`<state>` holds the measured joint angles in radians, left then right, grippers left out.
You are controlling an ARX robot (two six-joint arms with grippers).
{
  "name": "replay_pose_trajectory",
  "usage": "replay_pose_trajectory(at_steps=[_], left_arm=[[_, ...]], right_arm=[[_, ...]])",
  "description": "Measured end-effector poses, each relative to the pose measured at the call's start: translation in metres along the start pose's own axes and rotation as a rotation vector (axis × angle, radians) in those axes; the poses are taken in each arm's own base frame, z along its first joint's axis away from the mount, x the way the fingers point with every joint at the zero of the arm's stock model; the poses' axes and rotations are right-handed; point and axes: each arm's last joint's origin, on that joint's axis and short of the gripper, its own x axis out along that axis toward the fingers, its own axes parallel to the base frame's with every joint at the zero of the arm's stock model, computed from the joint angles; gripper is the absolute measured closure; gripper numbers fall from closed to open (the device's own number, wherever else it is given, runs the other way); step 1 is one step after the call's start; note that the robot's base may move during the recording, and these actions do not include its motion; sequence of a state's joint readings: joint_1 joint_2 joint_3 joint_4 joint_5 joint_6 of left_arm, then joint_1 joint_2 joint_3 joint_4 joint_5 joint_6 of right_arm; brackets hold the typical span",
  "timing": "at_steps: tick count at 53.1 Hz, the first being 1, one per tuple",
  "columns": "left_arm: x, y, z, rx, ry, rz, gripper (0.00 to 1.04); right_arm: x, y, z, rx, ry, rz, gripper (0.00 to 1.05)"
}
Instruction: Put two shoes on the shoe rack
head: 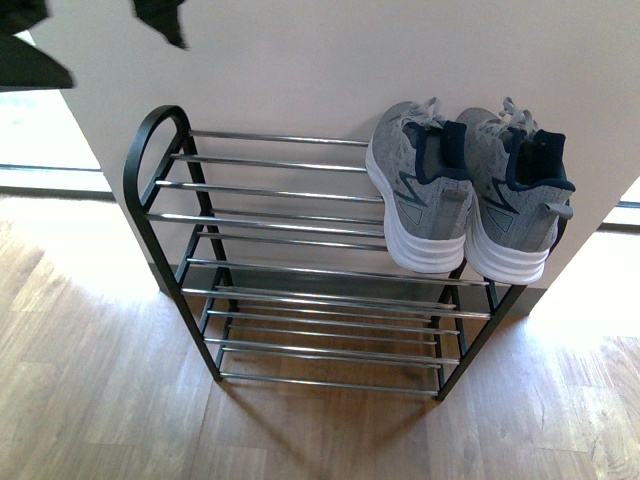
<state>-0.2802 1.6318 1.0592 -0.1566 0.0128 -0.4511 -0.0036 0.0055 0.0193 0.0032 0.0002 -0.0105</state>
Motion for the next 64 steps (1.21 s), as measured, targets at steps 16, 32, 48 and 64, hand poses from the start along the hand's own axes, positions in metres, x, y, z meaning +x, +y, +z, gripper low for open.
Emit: replay_pose_trajectory(at_steps=[16,32,48,64], left_arm=[[-0.083,0.04,-0.052,0.091,-0.306,0.173,0.16],[-0.106,0.073,-0.089,0.3,-0.776,0.092,0.68],[-0.117,0.093,-0.12,0.32,-0.768,0.105,1.04],[-0.128,0.108,-0.137,0.322,-0.767,0.104,1.04]], right_arm=[[0.0,0.0,0.0,0.0,0.0,0.0,0.09],[0.0,0.0,0.0,0.0,0.0,0.0,0.09],[0.0,0.0,0.0,0.0,0.0,0.0,0.09],[0.0,0.0,0.0,0.0,0.0,0.0,0.09]])
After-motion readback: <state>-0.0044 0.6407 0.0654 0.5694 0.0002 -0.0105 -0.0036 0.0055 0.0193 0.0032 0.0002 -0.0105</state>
